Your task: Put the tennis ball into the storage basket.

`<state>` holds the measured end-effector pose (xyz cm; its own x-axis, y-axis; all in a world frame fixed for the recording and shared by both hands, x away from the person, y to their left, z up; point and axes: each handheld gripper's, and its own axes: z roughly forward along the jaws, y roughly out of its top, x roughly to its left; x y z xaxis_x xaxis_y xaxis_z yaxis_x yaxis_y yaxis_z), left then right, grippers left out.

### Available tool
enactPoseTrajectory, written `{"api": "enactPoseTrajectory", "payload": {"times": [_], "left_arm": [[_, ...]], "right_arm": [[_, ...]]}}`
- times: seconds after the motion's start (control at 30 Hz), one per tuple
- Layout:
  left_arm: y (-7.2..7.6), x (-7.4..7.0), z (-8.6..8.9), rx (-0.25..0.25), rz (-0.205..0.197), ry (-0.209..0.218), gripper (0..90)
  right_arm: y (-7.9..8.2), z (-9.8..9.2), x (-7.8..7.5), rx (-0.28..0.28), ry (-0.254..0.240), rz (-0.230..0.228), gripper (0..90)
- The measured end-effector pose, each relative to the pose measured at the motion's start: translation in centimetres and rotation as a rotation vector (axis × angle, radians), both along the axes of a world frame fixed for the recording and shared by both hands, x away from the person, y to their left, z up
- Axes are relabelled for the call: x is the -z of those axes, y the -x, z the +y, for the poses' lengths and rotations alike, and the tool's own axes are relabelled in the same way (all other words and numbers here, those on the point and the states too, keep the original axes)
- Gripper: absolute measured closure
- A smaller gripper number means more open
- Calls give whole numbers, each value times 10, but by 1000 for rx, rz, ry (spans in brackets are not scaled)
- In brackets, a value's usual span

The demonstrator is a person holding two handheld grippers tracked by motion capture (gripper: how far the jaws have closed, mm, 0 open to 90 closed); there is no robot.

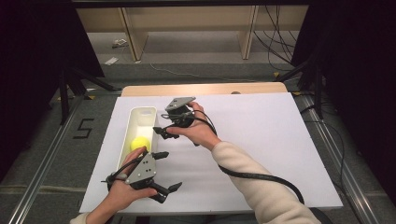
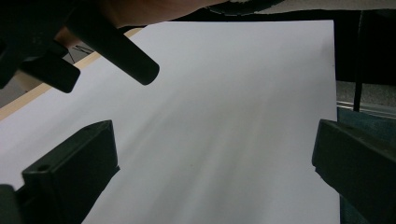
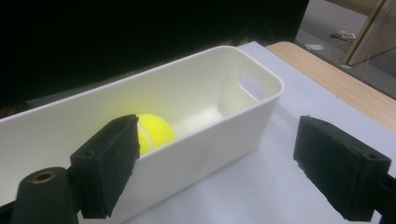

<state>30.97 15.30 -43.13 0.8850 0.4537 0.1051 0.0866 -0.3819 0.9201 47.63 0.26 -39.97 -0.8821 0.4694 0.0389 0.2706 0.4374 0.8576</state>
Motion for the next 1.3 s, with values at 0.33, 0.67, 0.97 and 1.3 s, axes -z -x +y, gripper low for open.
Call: {"api": "enactPoseTrajectory", "payload": {"times": [0.33, 0.67, 0.97, 1.3], "left_arm": [[0, 0, 0, -2, -1, 0, 0], [0, 0, 0, -3, 0, 0, 0], [0, 0, 0, -5, 0, 0, 0], [0, 0, 0, -8, 1, 1, 0]], "right_arm": [[3, -13, -1, 14, -9, -1, 153], [6, -28, 2, 25, -10, 6, 154], [9, -44, 4, 44, -10, 7, 155], [13, -59, 6, 67, -14, 9, 155]]}}
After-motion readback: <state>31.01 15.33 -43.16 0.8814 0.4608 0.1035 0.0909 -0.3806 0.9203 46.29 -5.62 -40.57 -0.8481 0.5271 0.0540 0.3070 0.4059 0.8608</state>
